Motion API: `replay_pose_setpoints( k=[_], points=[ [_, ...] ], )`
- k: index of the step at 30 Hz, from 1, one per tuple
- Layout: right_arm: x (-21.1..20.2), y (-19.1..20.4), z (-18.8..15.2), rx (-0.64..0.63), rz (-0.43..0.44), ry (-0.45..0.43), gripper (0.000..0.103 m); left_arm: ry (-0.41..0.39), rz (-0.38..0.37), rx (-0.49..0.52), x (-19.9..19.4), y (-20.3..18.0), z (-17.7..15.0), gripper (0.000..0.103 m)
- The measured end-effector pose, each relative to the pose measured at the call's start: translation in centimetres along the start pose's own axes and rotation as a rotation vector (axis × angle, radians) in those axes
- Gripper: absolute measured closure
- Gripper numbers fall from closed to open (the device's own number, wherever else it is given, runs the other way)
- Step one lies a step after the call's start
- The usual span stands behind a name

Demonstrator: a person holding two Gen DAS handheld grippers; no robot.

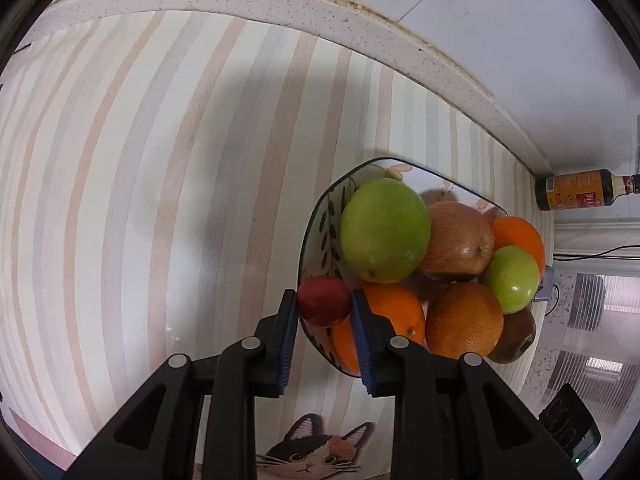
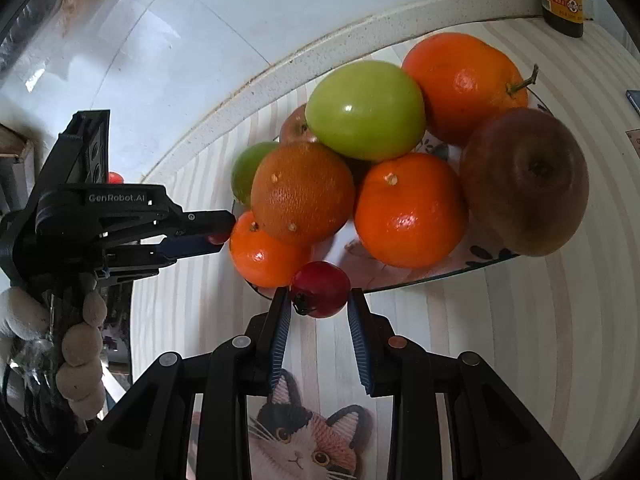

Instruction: Organize fruits

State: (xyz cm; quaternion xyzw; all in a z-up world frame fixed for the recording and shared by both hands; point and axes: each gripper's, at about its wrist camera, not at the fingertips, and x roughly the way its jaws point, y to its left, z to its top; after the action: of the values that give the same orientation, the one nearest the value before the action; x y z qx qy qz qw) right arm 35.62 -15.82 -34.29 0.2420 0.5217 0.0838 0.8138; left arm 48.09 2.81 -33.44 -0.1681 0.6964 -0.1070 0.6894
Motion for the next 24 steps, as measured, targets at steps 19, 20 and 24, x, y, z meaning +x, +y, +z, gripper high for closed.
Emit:
replay_pose_setpoints(
  k=[19, 20, 24],
  points=[
    [-4.3, 0.8, -0.3, -0.001, -0.128, 0.030, 0.008, -0.085, 0.130, 0.112, -4.7, -0.8, -2.2, 0.010],
    [-5.0, 0.9, -0.3, -0.016, -0.166, 0.019, 0.007, -0.114, 0.170, 0.133, -5.6, -1.0, -3.2, 0.007],
    [-8.3, 1.7, -0.3, -0.075, -0.291, -0.044, 0.005, -0.186, 0.257, 0.190, -7.9, -1.9, -6.6, 0.007]
  ],
)
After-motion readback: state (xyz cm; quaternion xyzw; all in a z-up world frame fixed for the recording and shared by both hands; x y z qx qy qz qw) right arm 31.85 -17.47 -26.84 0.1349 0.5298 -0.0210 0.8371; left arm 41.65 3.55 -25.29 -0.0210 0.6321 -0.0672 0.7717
